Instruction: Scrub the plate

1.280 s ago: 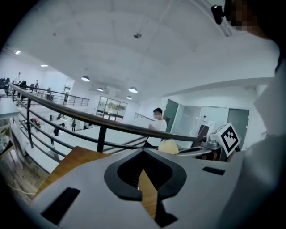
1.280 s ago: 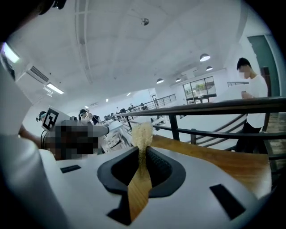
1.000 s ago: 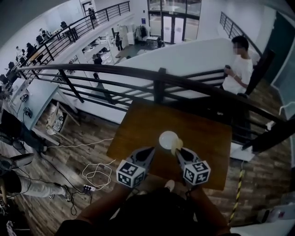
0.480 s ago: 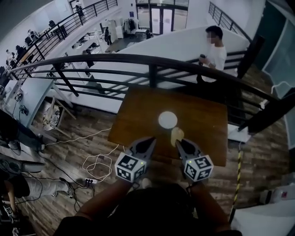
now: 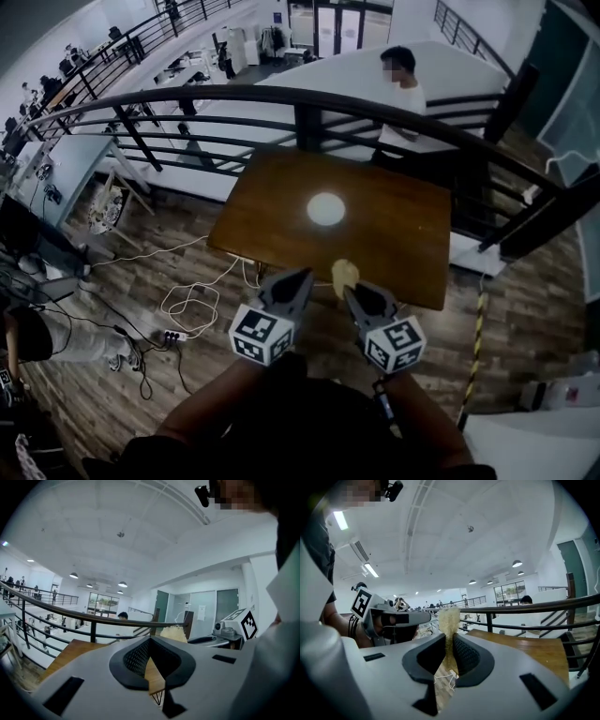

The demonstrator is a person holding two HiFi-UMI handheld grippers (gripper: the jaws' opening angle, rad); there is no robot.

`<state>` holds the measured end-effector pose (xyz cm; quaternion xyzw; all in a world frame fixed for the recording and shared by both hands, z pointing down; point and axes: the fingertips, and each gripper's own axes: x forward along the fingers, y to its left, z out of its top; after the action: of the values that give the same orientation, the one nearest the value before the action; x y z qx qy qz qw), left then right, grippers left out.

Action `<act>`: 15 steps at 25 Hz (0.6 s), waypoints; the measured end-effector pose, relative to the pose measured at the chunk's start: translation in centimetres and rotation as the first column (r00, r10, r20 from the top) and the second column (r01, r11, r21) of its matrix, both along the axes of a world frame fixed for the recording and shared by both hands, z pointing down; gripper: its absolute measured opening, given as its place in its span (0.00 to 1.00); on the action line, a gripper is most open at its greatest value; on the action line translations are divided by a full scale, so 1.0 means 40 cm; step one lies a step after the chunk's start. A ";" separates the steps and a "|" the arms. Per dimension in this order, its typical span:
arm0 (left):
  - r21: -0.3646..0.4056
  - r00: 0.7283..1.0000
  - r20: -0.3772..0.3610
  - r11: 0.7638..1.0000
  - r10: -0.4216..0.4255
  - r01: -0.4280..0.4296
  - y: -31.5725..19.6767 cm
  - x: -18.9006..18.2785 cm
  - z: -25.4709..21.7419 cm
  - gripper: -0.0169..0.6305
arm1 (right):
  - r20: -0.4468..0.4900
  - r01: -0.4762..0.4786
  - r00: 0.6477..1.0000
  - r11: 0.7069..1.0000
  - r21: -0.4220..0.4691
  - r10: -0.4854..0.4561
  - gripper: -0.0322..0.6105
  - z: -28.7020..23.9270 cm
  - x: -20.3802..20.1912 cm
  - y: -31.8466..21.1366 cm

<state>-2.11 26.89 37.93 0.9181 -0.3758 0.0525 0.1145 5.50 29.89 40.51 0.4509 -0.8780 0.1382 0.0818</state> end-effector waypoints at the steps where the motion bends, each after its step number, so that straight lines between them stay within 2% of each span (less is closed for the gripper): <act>1: -0.002 1.000 0.001 1.000 -0.005 0.005 0.029 0.020 0.006 0.04 | -0.003 0.005 1.000 1.000 -0.001 -0.005 0.13 0.005 0.018 0.029; 7: -0.020 1.000 0.002 1.000 -0.004 0.004 0.219 0.130 0.028 0.04 | 0.000 0.025 1.000 1.000 -0.006 -0.025 0.13 0.014 0.116 0.210; 15: -0.018 1.000 -0.007 1.000 -0.025 0.025 0.358 0.126 0.009 0.04 | 0.002 0.039 0.999 0.999 0.017 -0.039 0.13 -0.013 0.120 0.335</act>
<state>2.94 41.23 38.29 0.9124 -0.3864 0.0513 0.1247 10.32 43.28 40.01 0.4340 -0.8880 0.1296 0.0796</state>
